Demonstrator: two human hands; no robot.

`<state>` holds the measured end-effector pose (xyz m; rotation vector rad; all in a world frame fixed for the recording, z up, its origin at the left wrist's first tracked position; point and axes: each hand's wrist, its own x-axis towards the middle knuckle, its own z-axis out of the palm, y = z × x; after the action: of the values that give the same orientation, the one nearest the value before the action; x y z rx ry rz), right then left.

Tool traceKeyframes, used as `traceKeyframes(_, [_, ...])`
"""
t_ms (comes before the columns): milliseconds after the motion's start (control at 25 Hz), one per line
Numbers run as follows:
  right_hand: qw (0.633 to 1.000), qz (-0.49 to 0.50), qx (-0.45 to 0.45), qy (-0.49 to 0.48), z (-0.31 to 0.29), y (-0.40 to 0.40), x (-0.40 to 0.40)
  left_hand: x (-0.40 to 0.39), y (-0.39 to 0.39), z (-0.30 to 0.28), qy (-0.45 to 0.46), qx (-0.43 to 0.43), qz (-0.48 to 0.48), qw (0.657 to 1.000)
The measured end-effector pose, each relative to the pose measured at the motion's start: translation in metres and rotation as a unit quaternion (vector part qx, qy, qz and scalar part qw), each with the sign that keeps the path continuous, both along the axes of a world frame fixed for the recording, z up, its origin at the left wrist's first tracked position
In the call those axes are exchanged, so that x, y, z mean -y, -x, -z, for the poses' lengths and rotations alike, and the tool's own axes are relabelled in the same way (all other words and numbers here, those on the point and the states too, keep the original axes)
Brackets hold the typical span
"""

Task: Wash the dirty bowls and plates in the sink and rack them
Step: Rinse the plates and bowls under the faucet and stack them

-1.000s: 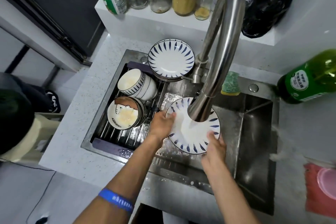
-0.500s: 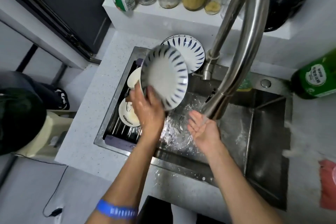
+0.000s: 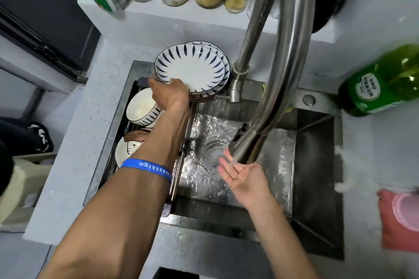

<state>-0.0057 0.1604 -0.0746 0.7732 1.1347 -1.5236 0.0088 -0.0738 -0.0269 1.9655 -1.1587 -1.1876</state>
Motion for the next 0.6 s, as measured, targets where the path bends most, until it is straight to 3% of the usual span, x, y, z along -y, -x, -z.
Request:
traceKeyframes(200, [0.999,-0.034,0.002,0.0,0.014,-0.008,0.006,-0.007,0.006,0.01,0.003,0.119,0.151,0.981])
traceKeyframes(280, [0.996,-0.083,-0.029,-0.014,0.017,-0.012,0.01,-0.002,0.005,0.01,-0.026,0.158,0.228,0.96])
traceKeyframes(360, [0.985,-0.15,-0.086,-0.029,0.014,-0.022,0.016,0.008,-0.023,0.001,0.006,0.182,0.296,0.938])
traceKeyframes(480, [0.951,-0.235,-0.197,-0.037,-0.001,-0.051,0.038,0.013,-0.118,-0.002,0.118,0.25,0.277,0.92])
traceKeyframes(560, [0.919,-0.307,-0.248,-0.005,-0.01,-0.079,0.063,-0.001,-0.183,0.012,0.058,0.223,0.241,0.943])
traceKeyframes(600, [0.901,-0.352,-0.254,0.014,-0.011,-0.092,0.076,-0.01,-0.202,0.021,-0.025,0.154,0.236,0.959])
